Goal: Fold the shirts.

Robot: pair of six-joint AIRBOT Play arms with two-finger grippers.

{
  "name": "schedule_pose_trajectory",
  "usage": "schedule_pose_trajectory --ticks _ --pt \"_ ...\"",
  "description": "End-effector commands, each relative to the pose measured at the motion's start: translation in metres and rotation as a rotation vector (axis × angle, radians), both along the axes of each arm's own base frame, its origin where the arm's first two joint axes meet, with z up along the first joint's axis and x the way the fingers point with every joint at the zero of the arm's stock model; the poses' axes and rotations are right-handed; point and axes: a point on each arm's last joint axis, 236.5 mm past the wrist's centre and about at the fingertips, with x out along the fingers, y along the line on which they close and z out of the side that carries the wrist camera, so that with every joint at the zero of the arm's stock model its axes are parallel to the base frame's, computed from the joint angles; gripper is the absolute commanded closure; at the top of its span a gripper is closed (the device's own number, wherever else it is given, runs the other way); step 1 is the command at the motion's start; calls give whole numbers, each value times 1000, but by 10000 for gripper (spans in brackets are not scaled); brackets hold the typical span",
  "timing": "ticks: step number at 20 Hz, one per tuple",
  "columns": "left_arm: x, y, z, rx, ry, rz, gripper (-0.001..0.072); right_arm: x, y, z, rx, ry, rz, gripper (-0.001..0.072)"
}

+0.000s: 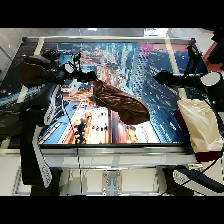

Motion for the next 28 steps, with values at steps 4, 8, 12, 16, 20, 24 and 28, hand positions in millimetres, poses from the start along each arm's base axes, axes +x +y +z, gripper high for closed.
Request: schedule_pose_trajectory --ticks 4,8,12,16,20,24,28 --pt "-13 -14 -18 21 45 -41 225 0 1 1 5 -2 0 229" --pt "-14 -27 -16 18 32 -55 608 -1 4 2 20 4 5 229" --pt "-13 -27 14 9 21 -94 693 -41 8 -35 -31 196 92 230" --pt "-28 -18 37 13 50 -128 693 -97 -6 -122 -65 476 47 230" --pt "-42 -19 41 12 94 -165 693 -132 -5 -185 -28 586 -25 229" --pt "-52 -20 39 15 129 -189 693 -126 -7 -205 23 545 -127 229" --pt "-53 -22 41 -1 131 -190 693 -94 1 -199 42 415 -194 230"
